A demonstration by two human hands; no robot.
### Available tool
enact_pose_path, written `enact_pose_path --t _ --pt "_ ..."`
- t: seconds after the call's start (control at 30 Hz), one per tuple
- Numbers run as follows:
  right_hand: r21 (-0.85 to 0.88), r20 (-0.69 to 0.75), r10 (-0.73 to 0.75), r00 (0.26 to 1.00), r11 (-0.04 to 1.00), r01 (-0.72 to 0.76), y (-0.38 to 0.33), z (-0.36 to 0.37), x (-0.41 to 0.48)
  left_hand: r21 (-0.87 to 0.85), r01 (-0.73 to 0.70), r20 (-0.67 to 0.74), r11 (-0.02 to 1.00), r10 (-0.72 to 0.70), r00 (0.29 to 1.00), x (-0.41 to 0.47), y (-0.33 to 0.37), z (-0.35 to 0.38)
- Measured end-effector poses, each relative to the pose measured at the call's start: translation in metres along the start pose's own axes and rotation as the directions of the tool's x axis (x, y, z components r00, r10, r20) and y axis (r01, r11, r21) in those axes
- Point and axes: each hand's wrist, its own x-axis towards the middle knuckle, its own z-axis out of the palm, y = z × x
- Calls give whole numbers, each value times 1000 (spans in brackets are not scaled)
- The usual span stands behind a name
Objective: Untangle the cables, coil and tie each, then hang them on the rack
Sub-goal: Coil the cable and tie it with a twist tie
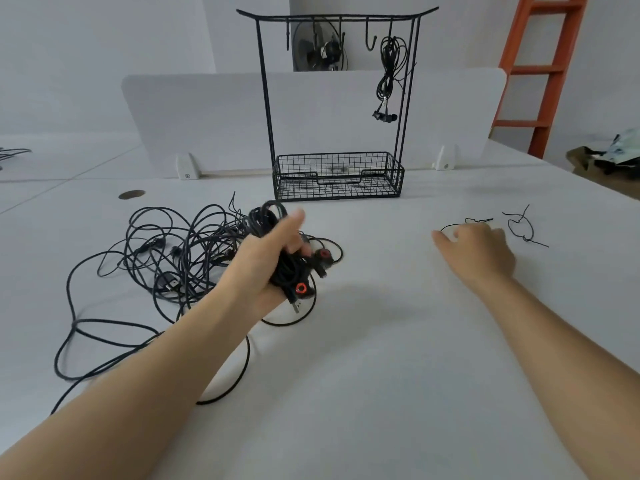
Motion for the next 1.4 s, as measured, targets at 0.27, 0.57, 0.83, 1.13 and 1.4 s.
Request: enact_pose_path --t 0.27,0.57,0.83,1.13,1.4 --pt "-75 -27 28 999 997 -30 -1 11 11 119 125 155 985 -143 978 -11 -12 9" --pt "276 -214 -73 974 952 132 -22 -11 -11 189 196 201 962 -233 951 -14 -11 7" --pt "818 -154 -566 810 387 426 -81 -33 -86 338 341 455 877 -469 757 -30 -19 18" --pt "654 -139 -639 756 514 555 -78 -23 -90 324 467 519 823 -567 639 -30 -26 13" --pt "618 -186 -625 758 525 585 -78 -21 -86 355 441 589 824 -564 580 -34 -23 19"
